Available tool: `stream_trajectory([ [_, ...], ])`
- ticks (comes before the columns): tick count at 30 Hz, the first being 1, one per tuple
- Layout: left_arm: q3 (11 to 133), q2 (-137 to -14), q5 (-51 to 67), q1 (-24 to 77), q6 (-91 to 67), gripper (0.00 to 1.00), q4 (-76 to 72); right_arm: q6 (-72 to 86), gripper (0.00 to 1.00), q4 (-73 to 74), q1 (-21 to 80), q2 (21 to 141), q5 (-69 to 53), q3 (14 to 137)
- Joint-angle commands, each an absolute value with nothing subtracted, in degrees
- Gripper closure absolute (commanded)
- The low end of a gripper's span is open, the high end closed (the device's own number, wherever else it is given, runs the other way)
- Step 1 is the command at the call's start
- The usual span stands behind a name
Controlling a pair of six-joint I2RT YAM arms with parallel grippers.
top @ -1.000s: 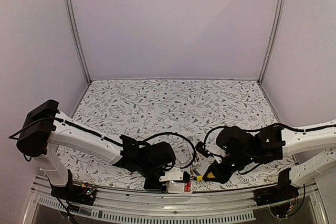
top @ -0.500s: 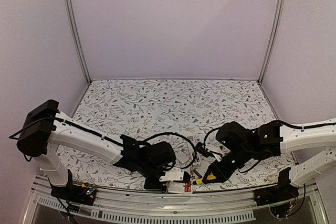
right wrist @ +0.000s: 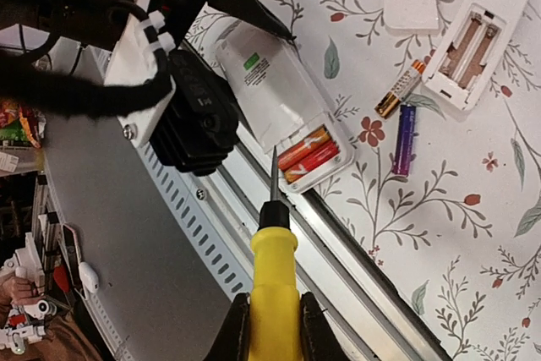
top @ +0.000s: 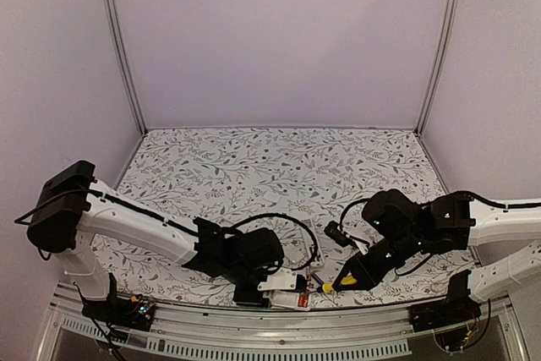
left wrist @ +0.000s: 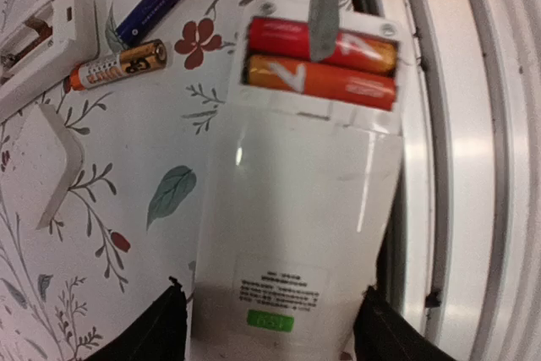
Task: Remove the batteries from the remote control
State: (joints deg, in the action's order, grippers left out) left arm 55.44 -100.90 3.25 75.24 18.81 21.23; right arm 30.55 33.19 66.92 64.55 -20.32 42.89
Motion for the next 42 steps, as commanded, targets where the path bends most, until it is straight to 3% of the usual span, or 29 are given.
stream_trajectory([
  [1,52.1,-104.2,-17.5,71.8,19.5,0.27,21.5,31.4,1.0,36.0,66.5,63.9,-11.1,45.4],
  [6,50.2,-101.2,-20.5,71.6,20.3,0.21,19.3,30.5,1.0,36.8,66.5,63.2,-8.6,47.2],
  [17,51.7,-98.3,-21.0,67.7,15.4,0.21,17.4,31.4,1.0,41.7,66.6,66.0,-9.0,50.2],
  [27,55.5,-89.0,-1.0,64.0,-7.4,0.19,17.6,38.2,1.0,45.4,70.5,70.7,-6.8,53.0],
  [29,56.8,-90.3,3.8,64.2,-13.1,0.16,18.3,39.2,1.0,45.3,71.4,71.2,-6.7,53.6],
  [30,57.2,-91.0,4.8,64.5,-15.8,0.07,18.5,39.5,1.0,45.3,71.7,71.6,-6.4,54.0],
  [32,57.4,-92.2,5.2,65.4,-18.2,0.01,18.8,39.9,1.0,45.7,72.1,72.7,-5.8,54.6],
  [42,57.6,-96.1,0.3,68.7,-19.3,0.0,19.5,40.5,1.0,46.1,73.1,76.7,-4.5,56.8],
])
